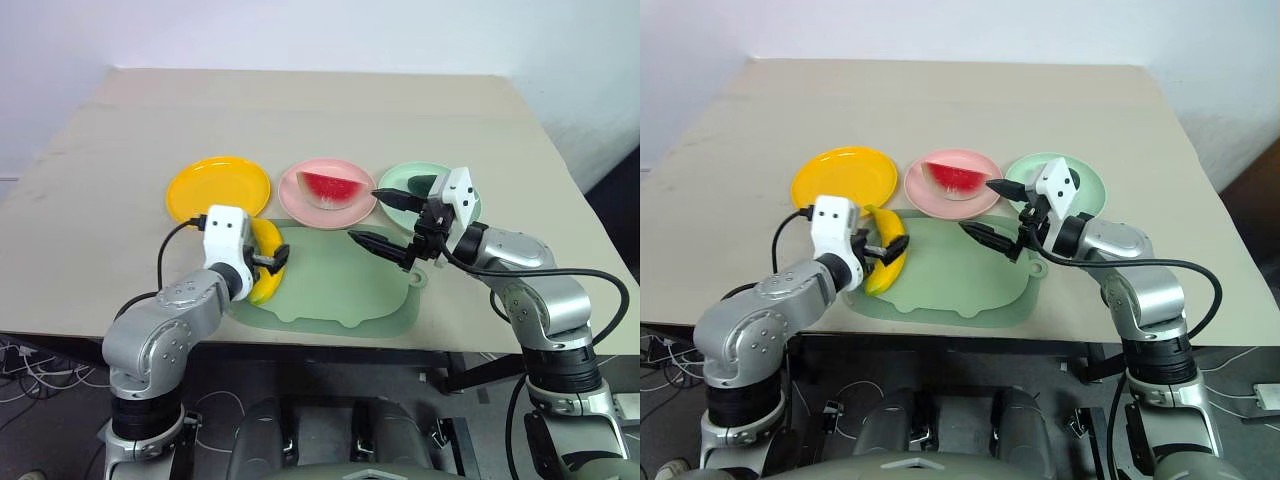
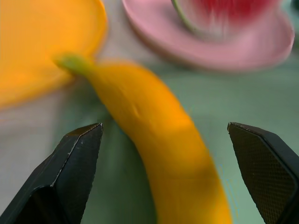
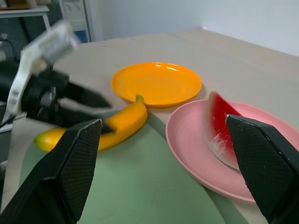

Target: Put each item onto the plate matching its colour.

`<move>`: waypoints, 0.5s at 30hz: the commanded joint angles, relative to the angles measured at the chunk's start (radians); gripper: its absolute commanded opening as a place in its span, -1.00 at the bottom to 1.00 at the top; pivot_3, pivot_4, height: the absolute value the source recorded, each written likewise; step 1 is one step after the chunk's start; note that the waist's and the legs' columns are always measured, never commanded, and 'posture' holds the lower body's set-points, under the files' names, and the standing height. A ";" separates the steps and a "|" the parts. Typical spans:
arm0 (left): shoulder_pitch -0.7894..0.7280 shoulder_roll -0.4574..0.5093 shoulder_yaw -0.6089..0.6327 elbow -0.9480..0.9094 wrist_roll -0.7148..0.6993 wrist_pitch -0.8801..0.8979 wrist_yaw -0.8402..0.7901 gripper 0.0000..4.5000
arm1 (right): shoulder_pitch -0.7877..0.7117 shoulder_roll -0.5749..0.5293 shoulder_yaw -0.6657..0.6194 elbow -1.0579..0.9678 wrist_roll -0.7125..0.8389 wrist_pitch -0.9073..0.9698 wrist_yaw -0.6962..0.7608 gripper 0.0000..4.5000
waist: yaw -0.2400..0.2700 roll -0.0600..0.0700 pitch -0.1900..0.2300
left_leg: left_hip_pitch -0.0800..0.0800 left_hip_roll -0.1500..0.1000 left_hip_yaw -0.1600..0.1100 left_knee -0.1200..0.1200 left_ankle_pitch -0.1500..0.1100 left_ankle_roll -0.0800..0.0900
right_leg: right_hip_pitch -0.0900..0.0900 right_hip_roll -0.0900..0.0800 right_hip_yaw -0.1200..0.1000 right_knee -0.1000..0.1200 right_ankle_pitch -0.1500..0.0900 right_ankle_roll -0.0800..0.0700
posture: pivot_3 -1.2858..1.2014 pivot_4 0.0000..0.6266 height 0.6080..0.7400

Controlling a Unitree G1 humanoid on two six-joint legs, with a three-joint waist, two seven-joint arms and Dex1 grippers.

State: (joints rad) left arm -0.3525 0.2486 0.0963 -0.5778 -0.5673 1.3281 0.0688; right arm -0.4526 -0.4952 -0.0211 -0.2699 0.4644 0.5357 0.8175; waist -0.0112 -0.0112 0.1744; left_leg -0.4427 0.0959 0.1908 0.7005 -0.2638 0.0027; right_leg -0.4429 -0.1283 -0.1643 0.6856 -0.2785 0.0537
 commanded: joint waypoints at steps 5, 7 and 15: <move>-0.108 -0.025 0.062 0.026 0.035 0.144 0.000 0.92 | 0.002 -0.010 -0.023 -0.038 0.010 -0.013 -0.038 1.00 | -0.001 0.000 0.000 | 0.000 0.000 0.000 0.000 0.000 0.000 | 0.000 0.000 0.000 0.000 0.000 0.000 | 0.03 -0.52 0.32; -0.116 -0.027 0.069 0.032 0.050 0.163 0.000 0.76 | 0.006 -0.010 -0.026 -0.041 0.010 -0.017 -0.044 1.00 | 0.000 0.000 0.000 | 0.000 0.000 0.000 0.000 0.000 0.000 | 0.000 0.000 0.000 0.000 0.000 0.000 | 0.03 -0.52 0.32; -0.133 -0.035 0.080 0.046 0.085 0.173 -0.032 -0.19 | 0.002 -0.009 -0.032 -0.032 0.015 -0.024 -0.057 1.00 | 0.000 0.000 0.000 | 0.000 0.000 0.000 0.000 0.000 0.000 | 0.000 0.000 0.000 0.000 0.000 0.000 | 0.03 -0.52 0.32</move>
State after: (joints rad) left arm -0.4692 0.2131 0.1597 -0.5266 -0.4946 1.5002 0.0452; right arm -0.4403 -0.4969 -0.0215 -0.2722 0.4647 0.5336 0.7631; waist -0.0115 -0.0113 0.1744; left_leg -0.4427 0.0959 0.1905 0.7005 -0.2637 0.0025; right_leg -0.4429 -0.1283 -0.1645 0.6856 -0.2786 0.0537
